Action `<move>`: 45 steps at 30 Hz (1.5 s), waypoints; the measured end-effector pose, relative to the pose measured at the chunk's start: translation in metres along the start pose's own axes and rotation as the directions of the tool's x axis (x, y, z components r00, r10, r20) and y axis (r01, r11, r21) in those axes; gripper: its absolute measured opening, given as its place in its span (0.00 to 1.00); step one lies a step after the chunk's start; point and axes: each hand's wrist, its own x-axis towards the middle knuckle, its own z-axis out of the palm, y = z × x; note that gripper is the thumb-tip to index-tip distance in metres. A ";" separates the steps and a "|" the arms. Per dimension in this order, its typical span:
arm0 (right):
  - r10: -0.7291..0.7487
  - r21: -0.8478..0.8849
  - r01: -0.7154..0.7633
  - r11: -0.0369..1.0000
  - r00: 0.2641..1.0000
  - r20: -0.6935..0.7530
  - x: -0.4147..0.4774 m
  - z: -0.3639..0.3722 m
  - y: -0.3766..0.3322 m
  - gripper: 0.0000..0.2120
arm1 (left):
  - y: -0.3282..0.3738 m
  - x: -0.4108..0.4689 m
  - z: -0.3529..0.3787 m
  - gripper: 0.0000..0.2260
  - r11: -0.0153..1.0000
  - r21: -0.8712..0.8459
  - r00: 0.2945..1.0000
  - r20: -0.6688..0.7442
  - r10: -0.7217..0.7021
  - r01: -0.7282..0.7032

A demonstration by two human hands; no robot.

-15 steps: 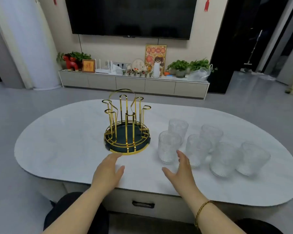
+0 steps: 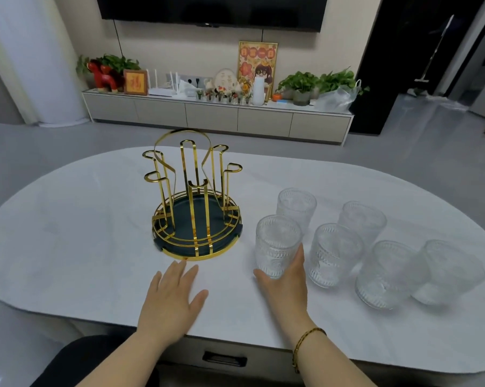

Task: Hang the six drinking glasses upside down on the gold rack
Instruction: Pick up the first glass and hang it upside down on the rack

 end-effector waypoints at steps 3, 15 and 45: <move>0.015 -0.008 -0.015 1.000 0.999 -0.038 0.004 0.004 0.001 0.46 | 0.000 0.000 0.001 0.24 1.000 0.014 1.000 0.007 -0.005 0.005; 0.004 -0.038 -0.007 0.999 0.998 -0.065 0.011 0.005 0.003 0.41 | -0.010 0.002 -0.011 0.28 0.953 -0.304 0.997 -0.070 -0.031 0.008; -0.323 -0.281 0.454 0.846 0.854 0.407 -0.003 -0.088 -0.172 0.26 | -0.047 0.017 -0.036 0.26 0.974 -0.198 0.993 -0.071 0.096 -0.108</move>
